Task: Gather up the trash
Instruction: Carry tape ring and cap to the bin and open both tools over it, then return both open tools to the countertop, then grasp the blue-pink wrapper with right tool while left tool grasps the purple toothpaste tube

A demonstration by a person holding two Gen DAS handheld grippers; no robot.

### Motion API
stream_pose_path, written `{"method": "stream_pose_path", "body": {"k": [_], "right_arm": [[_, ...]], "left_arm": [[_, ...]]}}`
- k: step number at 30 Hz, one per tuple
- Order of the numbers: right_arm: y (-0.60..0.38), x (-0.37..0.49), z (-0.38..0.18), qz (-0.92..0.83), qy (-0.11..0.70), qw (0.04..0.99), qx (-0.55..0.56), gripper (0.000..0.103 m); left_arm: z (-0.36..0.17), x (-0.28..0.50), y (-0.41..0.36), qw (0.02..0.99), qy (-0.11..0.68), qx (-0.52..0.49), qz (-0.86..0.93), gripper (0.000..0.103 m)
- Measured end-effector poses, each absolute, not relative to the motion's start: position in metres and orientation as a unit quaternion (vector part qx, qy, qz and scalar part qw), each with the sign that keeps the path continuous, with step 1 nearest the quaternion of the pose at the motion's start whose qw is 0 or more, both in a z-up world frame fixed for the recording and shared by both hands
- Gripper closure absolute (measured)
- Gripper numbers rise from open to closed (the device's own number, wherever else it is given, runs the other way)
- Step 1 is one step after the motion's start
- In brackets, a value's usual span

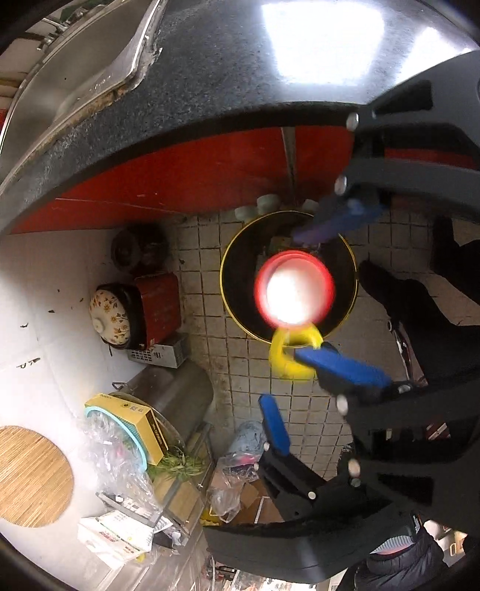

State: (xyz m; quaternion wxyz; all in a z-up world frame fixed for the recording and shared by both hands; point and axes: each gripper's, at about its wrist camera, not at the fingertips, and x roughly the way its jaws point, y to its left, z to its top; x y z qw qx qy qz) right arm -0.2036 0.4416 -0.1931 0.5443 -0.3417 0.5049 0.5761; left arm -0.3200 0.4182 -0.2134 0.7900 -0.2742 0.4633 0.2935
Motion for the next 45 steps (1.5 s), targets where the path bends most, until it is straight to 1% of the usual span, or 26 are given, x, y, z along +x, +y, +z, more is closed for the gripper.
{"method": "stream_pose_path", "body": {"k": [6,9,15,16,18,24,29,34,40,45], "right_arm": [[0.432,-0.193,-0.19,0.571,0.511,0.548,-0.334,0.038],[0.417,-0.184,-0.181,0.57,0.508,0.559,-0.323,0.038],[0.349,-0.143,-0.144,0.545,0.49,0.618,-0.285,0.037],[0.334,-0.134,-0.136,0.539,0.486,0.631,-0.275,0.034],[0.294,-0.112,-0.117,0.52,0.472,0.664,-0.257,0.03],[0.146,-0.048,-0.072,0.43,0.449,0.756,-0.204,0.03],[0.02,-0.009,-0.053,0.345,0.449,0.81,-0.151,0.03],[-0.101,0.02,-0.055,0.268,0.458,0.84,-0.112,0.03],[-0.177,0.035,-0.075,0.236,0.476,0.842,-0.089,0.03],[-0.191,0.062,-0.09,0.25,0.481,0.836,-0.089,0.03]], "left_arm": [[-0.216,-0.318,0.418,0.784,0.474,-0.269,0.297,0.025],[-0.208,-0.314,0.412,0.786,0.478,-0.251,0.3,0.025],[-0.173,-0.282,0.372,0.808,0.483,-0.19,0.281,0.015],[-0.167,-0.276,0.365,0.811,0.484,-0.18,0.277,0.012],[-0.151,-0.253,0.342,0.821,0.483,-0.163,0.256,0.011],[-0.111,-0.164,0.246,0.855,0.484,-0.122,0.143,0.011],[-0.085,-0.083,0.147,0.869,0.484,-0.094,0.042,0.011],[-0.076,-0.027,0.063,0.87,0.49,-0.06,-0.018,0.011],[-0.085,0.005,-0.01,0.863,0.501,-0.023,-0.053,0.011],[-0.098,0.016,-0.03,0.855,0.516,-0.019,-0.046,0.011]]}}
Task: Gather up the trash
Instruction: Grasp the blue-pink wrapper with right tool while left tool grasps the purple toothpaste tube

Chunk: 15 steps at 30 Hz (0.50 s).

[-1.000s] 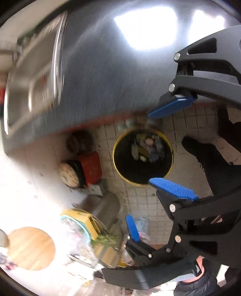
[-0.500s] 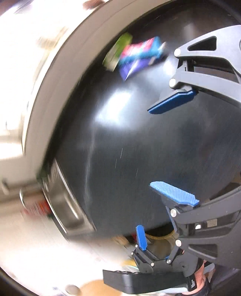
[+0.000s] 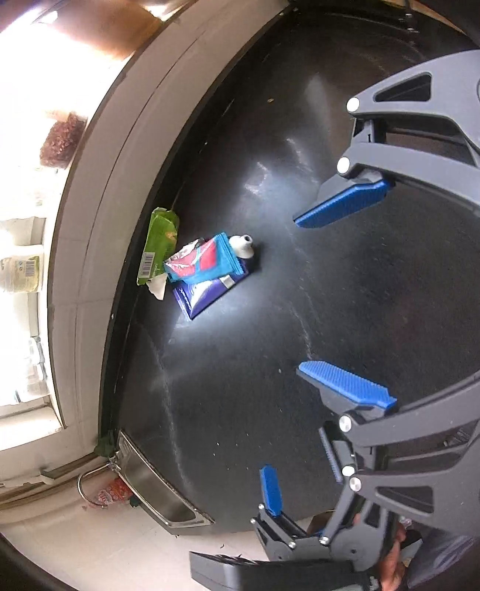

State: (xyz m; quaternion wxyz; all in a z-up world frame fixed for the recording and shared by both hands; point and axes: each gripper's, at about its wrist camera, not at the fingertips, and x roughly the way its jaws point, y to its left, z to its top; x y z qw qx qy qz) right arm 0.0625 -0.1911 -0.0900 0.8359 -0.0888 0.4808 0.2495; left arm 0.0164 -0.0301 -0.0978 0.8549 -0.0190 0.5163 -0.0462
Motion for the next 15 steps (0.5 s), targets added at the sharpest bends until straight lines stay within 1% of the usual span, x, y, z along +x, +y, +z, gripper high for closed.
{"method": "stream_pose_path", "body": {"k": [5,9,15], "right_arm": [[-0.168,0.109,-0.107,0.262,0.483,0.829,-0.103,0.032],[-0.149,0.162,-0.132,0.266,0.494,0.818,-0.122,0.035],[-0.131,0.212,-0.163,0.276,0.517,0.799,-0.137,0.047]], "left_arm": [[-0.107,0.032,-0.036,0.847,0.531,-0.027,-0.023,0.011],[-0.118,0.043,-0.04,0.84,0.541,-0.034,-0.007,0.011],[-0.136,0.068,-0.048,0.833,0.551,-0.044,0.018,0.011]]}}
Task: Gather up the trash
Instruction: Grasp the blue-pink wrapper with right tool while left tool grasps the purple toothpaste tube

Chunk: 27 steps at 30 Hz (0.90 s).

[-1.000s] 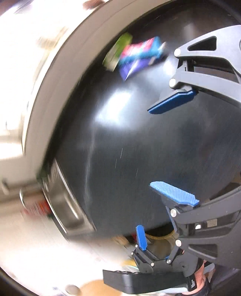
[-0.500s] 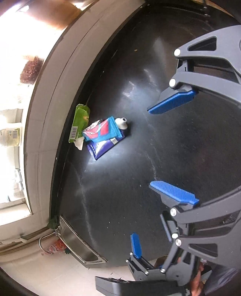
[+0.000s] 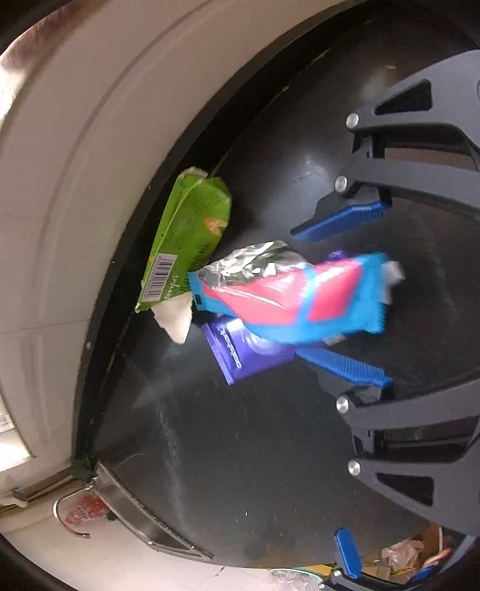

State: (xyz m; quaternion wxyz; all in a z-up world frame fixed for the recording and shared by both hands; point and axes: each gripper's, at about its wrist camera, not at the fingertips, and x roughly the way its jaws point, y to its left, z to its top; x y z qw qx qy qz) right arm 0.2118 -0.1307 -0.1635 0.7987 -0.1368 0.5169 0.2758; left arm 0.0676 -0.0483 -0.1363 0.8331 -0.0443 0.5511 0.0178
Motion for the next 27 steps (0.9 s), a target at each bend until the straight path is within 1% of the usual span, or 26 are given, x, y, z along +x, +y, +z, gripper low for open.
{"method": "stream_pose_path", "body": {"k": [3,4,5,6,12,17,25,27], "right_arm": [[-0.127,0.219,-0.17,0.295,0.521,0.787,-0.146,0.072],[-0.129,0.22,-0.171,0.301,0.52,0.786,-0.148,0.078],[-0.132,0.22,-0.169,0.307,0.515,0.786,-0.148,0.081],[-0.136,0.221,-0.167,0.309,0.512,0.788,-0.145,0.086],[-0.191,0.212,-0.146,0.3,0.489,0.81,-0.118,0.086],[-0.235,0.204,-0.149,0.272,0.499,0.817,-0.099,0.086],[-0.266,0.201,-0.156,0.251,0.508,0.82,-0.078,0.086],[-0.268,0.2,-0.156,0.249,0.508,0.821,-0.075,0.086]], "left_arm": [[-0.142,0.08,-0.052,0.83,0.555,-0.046,0.028,0.011],[-0.144,0.085,-0.053,0.829,0.556,-0.048,0.03,0.011],[-0.147,0.092,-0.055,0.828,0.558,-0.051,0.034,0.011],[-0.149,0.097,-0.057,0.826,0.56,-0.052,0.038,0.011],[-0.164,0.144,-0.068,0.813,0.571,-0.095,0.057,0.011],[-0.173,0.186,-0.076,0.799,0.574,-0.157,0.087,0.012],[-0.184,0.233,-0.085,0.778,0.583,-0.185,0.144,0.012],[-0.185,0.242,-0.091,0.775,0.587,-0.172,0.158,0.012]]}}
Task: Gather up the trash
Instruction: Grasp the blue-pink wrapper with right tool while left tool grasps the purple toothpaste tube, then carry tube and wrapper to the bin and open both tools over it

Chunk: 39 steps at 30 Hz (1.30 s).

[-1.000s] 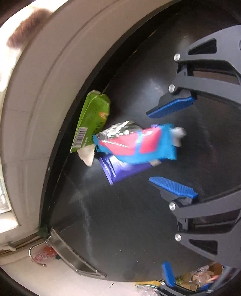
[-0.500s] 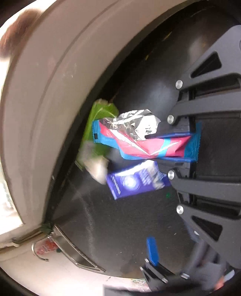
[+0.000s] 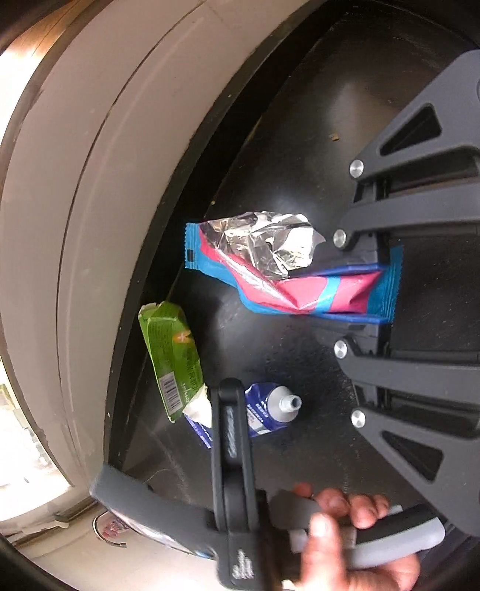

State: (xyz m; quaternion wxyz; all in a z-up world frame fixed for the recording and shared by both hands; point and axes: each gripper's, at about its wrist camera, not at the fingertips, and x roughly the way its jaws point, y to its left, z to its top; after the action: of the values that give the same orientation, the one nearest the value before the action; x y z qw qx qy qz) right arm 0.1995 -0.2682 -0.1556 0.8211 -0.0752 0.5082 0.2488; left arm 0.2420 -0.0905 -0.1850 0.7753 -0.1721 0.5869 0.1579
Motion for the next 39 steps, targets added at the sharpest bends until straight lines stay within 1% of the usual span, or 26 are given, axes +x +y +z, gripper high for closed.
{"method": "stream_pose_path", "body": {"k": [1,2,3,5,8,15,23,32,35,39], "right_arm": [[-0.27,0.198,-0.155,0.248,0.508,0.822,-0.073,0.086],[-0.27,0.197,-0.155,0.247,0.508,0.823,-0.07,0.086],[-0.273,0.195,-0.153,0.245,0.507,0.823,-0.067,0.086],[-0.279,0.192,-0.151,0.245,0.506,0.825,-0.059,0.086],[-0.28,0.184,-0.147,0.247,0.506,0.825,-0.052,0.086],[-0.259,0.152,-0.141,0.258,0.504,0.821,-0.068,0.086],[-0.228,0.103,-0.127,0.278,0.495,0.819,-0.085,0.086],[-0.166,0.058,-0.103,0.299,0.474,0.821,-0.109,0.086],[-0.146,0.049,-0.094,0.31,0.466,0.82,-0.117,0.086],[-0.096,0.033,-0.079,0.339,0.452,0.814,-0.133,0.086]], "left_arm": [[-0.185,0.244,-0.093,0.776,0.587,-0.166,0.163,0.017],[-0.183,0.245,-0.096,0.781,0.582,-0.152,0.167,0.031],[-0.181,0.246,-0.101,0.786,0.578,-0.145,0.164,0.034],[-0.179,0.245,-0.106,0.793,0.576,-0.136,0.142,0.046],[-0.179,0.229,-0.106,0.796,0.581,-0.126,0.116,0.051],[-0.173,0.175,-0.085,0.792,0.597,-0.122,0.035,0.052],[-0.134,0.108,-0.063,0.832,0.552,-0.046,0.007,0.052],[-0.116,0.061,-0.025,0.85,0.525,-0.047,0.017,0.051],[-0.111,0.041,-0.004,0.853,0.518,-0.053,0.025,0.051],[-0.095,0.011,0.03,0.86,0.504,-0.061,0.048,0.051]]}}
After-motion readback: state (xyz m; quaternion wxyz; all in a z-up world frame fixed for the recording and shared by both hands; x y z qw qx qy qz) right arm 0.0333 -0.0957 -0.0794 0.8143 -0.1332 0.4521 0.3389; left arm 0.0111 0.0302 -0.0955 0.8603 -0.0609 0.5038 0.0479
